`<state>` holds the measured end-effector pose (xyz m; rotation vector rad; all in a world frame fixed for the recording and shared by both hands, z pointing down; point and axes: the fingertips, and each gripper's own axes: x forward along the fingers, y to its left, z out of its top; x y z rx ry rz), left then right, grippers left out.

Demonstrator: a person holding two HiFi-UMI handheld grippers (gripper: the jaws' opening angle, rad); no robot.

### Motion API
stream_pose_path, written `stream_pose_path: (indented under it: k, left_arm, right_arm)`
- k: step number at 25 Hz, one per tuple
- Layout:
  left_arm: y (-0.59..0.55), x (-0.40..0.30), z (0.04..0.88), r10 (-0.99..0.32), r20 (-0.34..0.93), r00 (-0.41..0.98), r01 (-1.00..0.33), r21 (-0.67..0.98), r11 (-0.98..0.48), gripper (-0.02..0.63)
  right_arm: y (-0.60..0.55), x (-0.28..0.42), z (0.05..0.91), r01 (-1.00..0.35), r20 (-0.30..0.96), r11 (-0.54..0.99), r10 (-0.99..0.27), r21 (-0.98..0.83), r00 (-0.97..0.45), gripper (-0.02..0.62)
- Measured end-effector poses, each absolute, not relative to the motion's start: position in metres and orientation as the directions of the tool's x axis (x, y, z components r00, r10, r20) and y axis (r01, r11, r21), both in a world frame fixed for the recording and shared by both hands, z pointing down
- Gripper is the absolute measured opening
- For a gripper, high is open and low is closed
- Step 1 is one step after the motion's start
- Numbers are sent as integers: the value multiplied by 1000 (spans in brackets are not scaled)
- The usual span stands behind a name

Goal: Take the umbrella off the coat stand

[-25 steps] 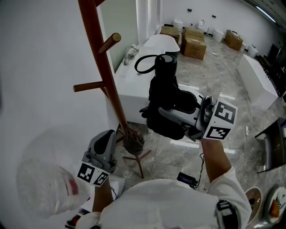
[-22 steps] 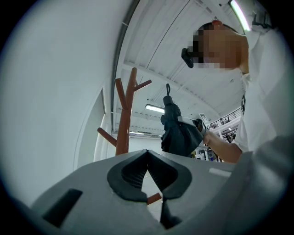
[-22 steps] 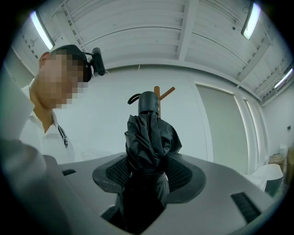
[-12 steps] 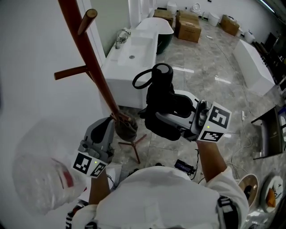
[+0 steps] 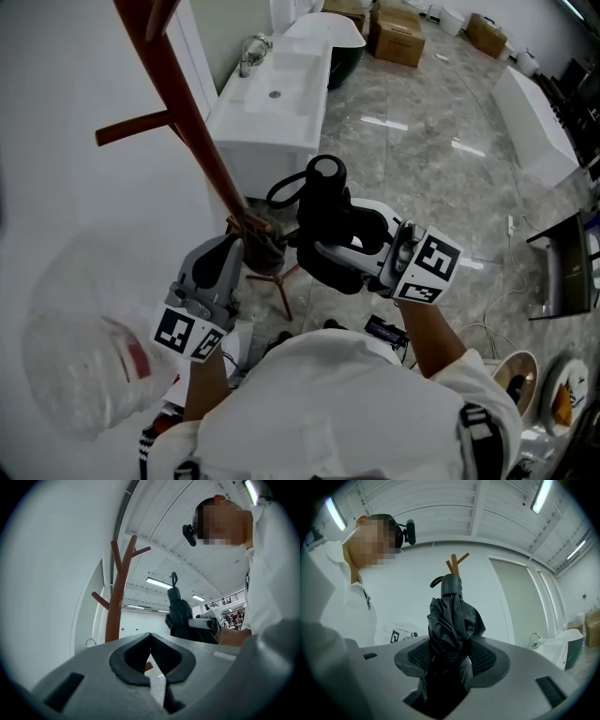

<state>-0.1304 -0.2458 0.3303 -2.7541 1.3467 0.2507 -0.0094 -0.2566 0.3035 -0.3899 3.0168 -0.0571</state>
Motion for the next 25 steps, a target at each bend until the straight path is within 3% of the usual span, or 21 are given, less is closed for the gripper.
stream_pose_path:
  k: [13, 25]
  left_arm:
    - [-240, -128, 391, -804, -80, 589, -802, 64, -594, 11]
    - [-233, -126, 432, -825, -53, 563, -823, 56, -565, 10]
  right_arm:
    - [-248, -22, 384, -316, 3, 948, -316, -27, -949, 227]
    - [-247, -8, 442, -360, 23, 924, -360, -126, -933, 227]
